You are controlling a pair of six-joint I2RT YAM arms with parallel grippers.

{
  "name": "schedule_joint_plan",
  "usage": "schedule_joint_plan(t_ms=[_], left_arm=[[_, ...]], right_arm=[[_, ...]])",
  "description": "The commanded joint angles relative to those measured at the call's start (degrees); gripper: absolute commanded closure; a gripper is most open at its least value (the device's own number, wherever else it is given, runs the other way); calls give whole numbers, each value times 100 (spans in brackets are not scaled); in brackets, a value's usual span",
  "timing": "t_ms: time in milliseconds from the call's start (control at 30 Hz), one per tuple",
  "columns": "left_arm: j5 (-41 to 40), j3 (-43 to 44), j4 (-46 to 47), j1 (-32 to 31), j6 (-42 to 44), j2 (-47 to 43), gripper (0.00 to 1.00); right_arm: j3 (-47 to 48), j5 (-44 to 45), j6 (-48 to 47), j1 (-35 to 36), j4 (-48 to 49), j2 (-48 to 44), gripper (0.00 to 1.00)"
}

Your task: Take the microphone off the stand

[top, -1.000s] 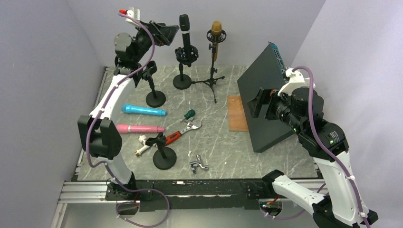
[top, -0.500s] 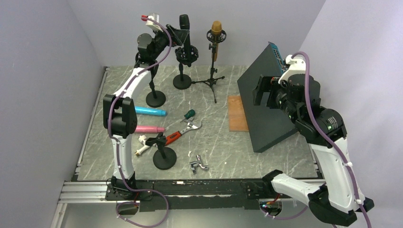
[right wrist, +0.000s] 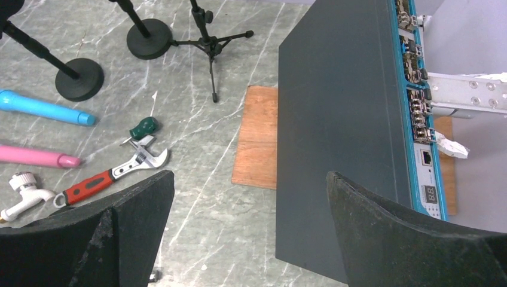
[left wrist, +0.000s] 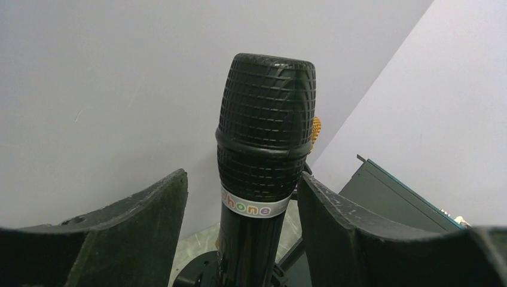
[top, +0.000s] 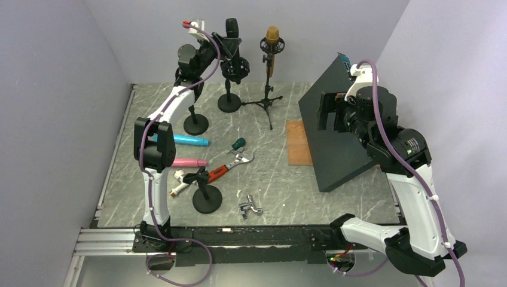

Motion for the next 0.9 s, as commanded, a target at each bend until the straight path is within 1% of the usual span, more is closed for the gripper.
schedule_joint_plan(t_ms=[0,267,400,467,533,600,700,833,867], left_arm=[[-23,413,255,-87,-92,152,32],[-189,816,-193,-116,76,176,46],[-169,1159,-435,-122,107,178,57],[-200,1321,-595,-137,144,162,60],[-253,1435,-691,-156,208,111,67],[-306,1537,-760,-168,247,40,70],[-348,1759,-850,-176,263,-74,72],[-515,1973,-866,-176,258,-324,71],[-600,1982,-856,-175,257,-418,73]], right_arm=[[175,17,-182,7,-9,-61,0],[41,39,-205,7,12,-259,0],[-118,55,-275,10,163,-392,0],[-198,47,-331,10,236,-441,0],[-269,23,-385,9,301,-473,0],[-340,-5,-448,6,383,-526,0],[-476,-27,-508,10,509,-629,0],[-673,-124,-569,6,690,-739,0],[-716,-148,-587,8,728,-763,0]])
